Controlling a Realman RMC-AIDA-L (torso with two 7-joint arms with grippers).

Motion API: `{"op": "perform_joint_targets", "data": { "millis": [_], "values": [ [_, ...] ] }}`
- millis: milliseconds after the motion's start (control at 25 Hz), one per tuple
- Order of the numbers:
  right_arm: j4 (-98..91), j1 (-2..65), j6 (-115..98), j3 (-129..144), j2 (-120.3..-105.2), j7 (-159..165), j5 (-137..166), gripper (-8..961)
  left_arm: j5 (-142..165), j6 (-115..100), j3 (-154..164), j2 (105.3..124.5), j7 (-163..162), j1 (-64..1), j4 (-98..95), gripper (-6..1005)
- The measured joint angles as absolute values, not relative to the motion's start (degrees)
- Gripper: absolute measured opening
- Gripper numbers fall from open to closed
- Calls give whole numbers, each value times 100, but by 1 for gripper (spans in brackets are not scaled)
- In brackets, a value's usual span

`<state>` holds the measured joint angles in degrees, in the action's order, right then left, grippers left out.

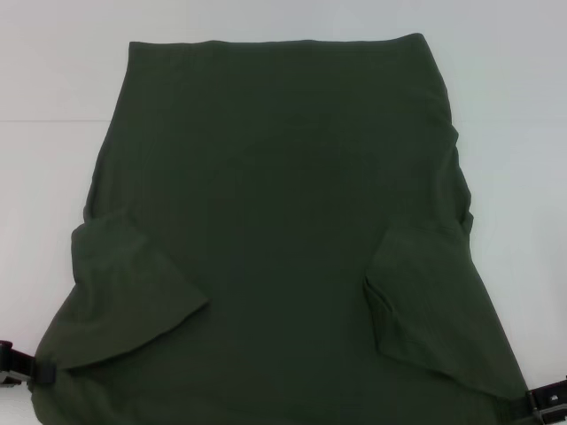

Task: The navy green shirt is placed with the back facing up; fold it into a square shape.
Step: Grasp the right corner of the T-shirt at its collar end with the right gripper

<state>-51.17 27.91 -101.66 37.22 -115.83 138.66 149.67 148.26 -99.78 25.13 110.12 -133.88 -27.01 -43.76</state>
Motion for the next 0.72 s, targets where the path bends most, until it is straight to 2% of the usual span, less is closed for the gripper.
{"op": "perform_joint_targets", "data": {
  "millis": [520, 720],
  "values": [
    [-5006, 2811, -10047, 3810, -11510, 13842, 14968, 757, 14835, -9970, 2514, 11012, -13385, -2694, -4376, 29],
    [-4993, 2857, -10047, 3839, -11539, 13839, 14967, 757, 14834, -9959, 2514, 11012, -13380, -2697, -4370, 30]
  ]
}}
